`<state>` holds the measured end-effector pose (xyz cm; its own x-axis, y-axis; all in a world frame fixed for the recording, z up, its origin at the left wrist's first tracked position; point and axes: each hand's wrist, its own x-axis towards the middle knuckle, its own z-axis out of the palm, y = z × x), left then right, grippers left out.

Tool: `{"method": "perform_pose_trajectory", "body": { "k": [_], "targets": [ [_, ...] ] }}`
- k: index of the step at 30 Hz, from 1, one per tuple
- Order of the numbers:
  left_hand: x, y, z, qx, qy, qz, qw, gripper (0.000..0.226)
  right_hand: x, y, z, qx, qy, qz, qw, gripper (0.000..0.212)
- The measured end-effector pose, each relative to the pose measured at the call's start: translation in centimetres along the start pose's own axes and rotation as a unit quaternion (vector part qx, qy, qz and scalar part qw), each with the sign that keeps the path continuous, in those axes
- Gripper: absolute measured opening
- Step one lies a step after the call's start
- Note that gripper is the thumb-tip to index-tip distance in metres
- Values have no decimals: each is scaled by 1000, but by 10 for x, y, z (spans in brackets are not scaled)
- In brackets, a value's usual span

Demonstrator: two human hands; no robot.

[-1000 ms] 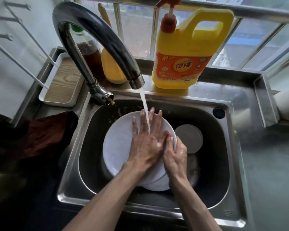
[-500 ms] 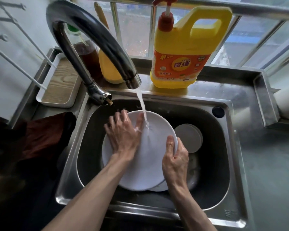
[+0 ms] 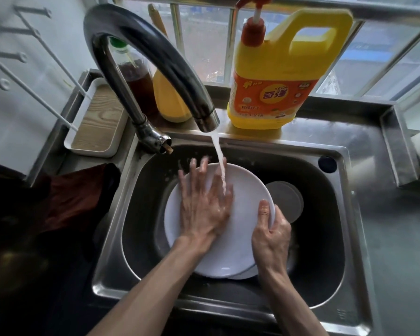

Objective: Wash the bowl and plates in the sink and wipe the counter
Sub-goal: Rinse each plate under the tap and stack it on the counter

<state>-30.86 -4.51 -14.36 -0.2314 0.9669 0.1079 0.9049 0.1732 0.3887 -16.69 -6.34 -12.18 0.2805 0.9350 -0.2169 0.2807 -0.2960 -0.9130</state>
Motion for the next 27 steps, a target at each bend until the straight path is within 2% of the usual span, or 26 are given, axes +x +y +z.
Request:
{"method": "perform_pose_trajectory", "body": {
  "k": [2, 3, 5, 7, 8, 10, 14, 19, 20, 21, 23, 25, 27],
  "targets": [
    [-5, -20, -9, 31, -16, -34, 999, 64, 0, 0, -5, 22, -2, 10, 1000, 28],
    [-7, -28, -15, 11, -34, -70, 997, 67, 1, 0, -8, 34, -5, 15, 999, 26],
    [-13, -36, -25, -130, -58, -171, 975, 75, 2, 0, -9, 45, -11, 20, 999, 24],
    [-16, -35, -31, -339, -41, -271, 900, 68, 3, 0, -5, 45, -7, 17, 999, 25],
    [-18, -34, -32, -406, -25, -311, 859, 59, 3, 0, -4, 44, -5, 16, 999, 25],
    [-25, -32, -33, -497, -12, -381, 779, 45, 5, 0, -2, 50, -7, 16, 999, 25],
    [-45, -24, -28, -622, -4, -467, 628, 37, 10, 1, -2, 61, 1, 20, 998, 24],
    [-70, 27, -23, -676, 1, -511, 531, 44, 9, 4, 9, 87, 53, 71, 992, 24],
    [-73, 37, -22, -672, 12, -519, 527, 46, 7, 7, 12, 86, 58, 80, 991, 26],
    [-73, 43, -21, -655, 30, -528, 540, 46, 4, 10, 16, 84, 60, 87, 991, 26],
    [-68, 40, -20, -591, 80, -546, 588, 44, 0, 16, 19, 82, 49, 101, 990, 23],
    [-59, 23, -25, -511, 147, -531, 660, 33, -4, 18, 18, 95, 26, 108, 989, 19],
    [-50, 2, -32, -443, 177, -473, 741, 20, -8, 18, 13, 102, -8, 94, 990, 17]
  ]
}}
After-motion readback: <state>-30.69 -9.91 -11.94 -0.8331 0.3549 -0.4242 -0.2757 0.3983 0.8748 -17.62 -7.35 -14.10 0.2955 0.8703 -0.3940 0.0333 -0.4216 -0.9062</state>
